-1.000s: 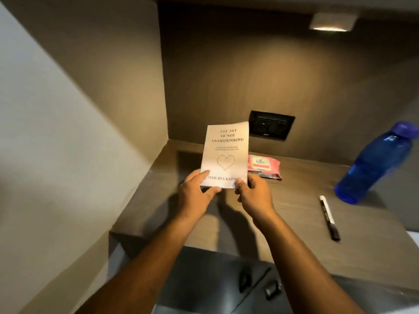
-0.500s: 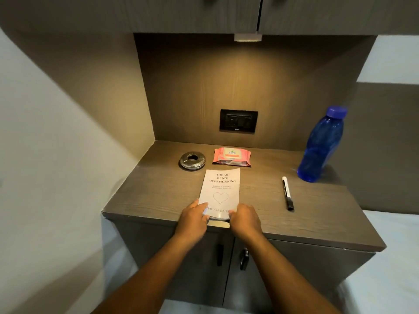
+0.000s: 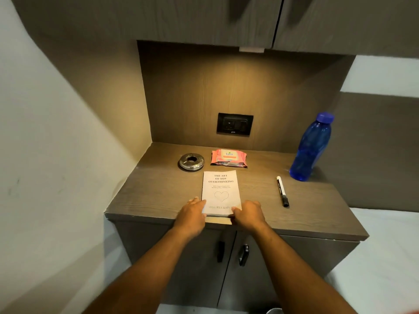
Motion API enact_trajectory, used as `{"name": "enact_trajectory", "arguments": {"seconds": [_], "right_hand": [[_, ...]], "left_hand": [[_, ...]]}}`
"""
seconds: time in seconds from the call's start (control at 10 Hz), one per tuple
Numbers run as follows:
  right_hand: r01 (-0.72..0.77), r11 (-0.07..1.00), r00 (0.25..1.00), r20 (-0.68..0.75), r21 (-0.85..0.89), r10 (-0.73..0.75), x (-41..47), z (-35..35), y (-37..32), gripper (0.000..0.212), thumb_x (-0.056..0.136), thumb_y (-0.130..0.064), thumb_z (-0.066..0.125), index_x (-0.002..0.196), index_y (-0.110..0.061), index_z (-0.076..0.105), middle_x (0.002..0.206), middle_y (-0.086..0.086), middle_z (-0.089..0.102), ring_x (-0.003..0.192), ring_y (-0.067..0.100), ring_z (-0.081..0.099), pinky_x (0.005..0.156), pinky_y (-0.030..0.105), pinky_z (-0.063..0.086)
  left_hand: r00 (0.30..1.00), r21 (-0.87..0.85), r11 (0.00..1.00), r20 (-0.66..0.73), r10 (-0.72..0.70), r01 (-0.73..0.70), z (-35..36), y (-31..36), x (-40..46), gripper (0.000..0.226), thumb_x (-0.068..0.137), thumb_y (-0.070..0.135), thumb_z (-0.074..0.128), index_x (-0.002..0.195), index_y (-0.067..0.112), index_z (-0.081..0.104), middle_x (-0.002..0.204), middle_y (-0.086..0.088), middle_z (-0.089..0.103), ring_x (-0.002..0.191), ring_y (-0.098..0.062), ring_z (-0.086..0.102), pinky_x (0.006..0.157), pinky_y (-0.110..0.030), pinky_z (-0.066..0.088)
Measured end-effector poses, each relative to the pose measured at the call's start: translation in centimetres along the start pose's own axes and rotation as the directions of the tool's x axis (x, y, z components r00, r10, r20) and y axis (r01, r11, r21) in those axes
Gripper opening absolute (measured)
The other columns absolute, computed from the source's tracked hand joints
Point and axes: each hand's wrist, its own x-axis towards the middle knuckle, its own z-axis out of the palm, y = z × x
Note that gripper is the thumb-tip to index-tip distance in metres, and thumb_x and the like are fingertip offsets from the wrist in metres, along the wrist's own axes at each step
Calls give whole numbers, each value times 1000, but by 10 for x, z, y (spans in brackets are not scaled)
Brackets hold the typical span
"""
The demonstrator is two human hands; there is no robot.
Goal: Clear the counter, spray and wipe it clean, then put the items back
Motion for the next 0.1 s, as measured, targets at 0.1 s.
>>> {"name": "enact_trajectory", "arguments": {"seconds": [0.1], "right_hand": [[-20,997,997,-77,-77,14,-19,-17,-2,30,91,-39,61,110,-15,60,121,7,51,96,18,55,87,36,54]], "left_hand": [[1000,81,996,-14,26,-25,-31,-4,-6,52,92,25,57,141,21,39,153,-9,33,142,-28,26,111,-41,30]]}}
